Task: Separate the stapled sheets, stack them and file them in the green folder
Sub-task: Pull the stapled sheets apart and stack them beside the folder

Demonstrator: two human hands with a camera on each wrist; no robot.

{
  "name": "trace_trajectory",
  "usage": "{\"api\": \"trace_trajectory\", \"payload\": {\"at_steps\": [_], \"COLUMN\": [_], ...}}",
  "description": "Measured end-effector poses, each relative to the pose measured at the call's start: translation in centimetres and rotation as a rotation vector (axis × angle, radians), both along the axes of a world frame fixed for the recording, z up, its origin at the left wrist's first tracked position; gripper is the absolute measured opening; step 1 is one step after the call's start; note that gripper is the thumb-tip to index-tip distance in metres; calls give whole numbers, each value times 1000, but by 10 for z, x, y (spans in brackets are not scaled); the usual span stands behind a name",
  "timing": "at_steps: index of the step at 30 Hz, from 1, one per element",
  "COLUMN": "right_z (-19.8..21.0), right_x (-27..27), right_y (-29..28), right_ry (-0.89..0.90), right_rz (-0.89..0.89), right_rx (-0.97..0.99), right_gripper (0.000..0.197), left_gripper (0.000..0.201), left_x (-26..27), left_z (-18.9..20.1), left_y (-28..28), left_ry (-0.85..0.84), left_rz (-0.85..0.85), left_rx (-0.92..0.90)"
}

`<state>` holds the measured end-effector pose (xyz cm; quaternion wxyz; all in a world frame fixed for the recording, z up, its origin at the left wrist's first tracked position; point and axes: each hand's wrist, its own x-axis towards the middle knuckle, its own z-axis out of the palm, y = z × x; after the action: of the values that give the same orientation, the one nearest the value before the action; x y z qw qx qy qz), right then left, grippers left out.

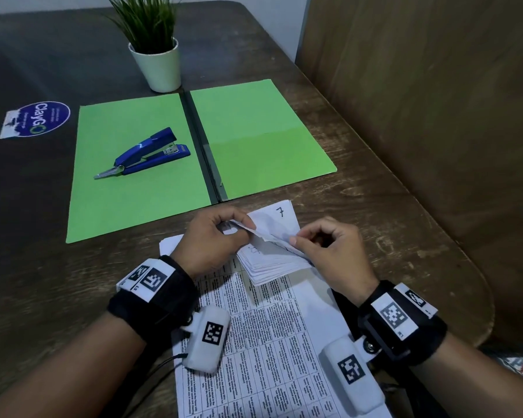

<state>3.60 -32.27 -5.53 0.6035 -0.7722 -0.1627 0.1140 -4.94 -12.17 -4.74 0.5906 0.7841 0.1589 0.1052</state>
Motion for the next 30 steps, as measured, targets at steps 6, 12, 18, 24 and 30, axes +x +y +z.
{"api": "trace_trajectory", "payload": {"at_steps": [6, 12, 18, 24, 30], "right_z": [1, -1, 0, -5, 6], "right_x": [1, 6, 1, 2, -6], "right_y": [0, -1, -1, -2, -3], "right_ry": [-26, -46, -53, -91, -26], "right_rz": [28, 43, 37, 84, 182], "right_rx": [-31, -73, -83, -99, 36], "right_gripper": [20, 16, 21, 20, 32], "left_gripper": [44, 41, 43, 31, 40], "left_x": [0, 0, -1, 0, -1], "left_z": [0, 2, 1, 1, -2], "left_y": [1, 0, 0, 1, 3], "left_ry": [18, 14, 0, -12, -13], "left_rz": [4, 1, -5, -9, -17], "left_rx": [12, 14, -8, 1, -16]}}
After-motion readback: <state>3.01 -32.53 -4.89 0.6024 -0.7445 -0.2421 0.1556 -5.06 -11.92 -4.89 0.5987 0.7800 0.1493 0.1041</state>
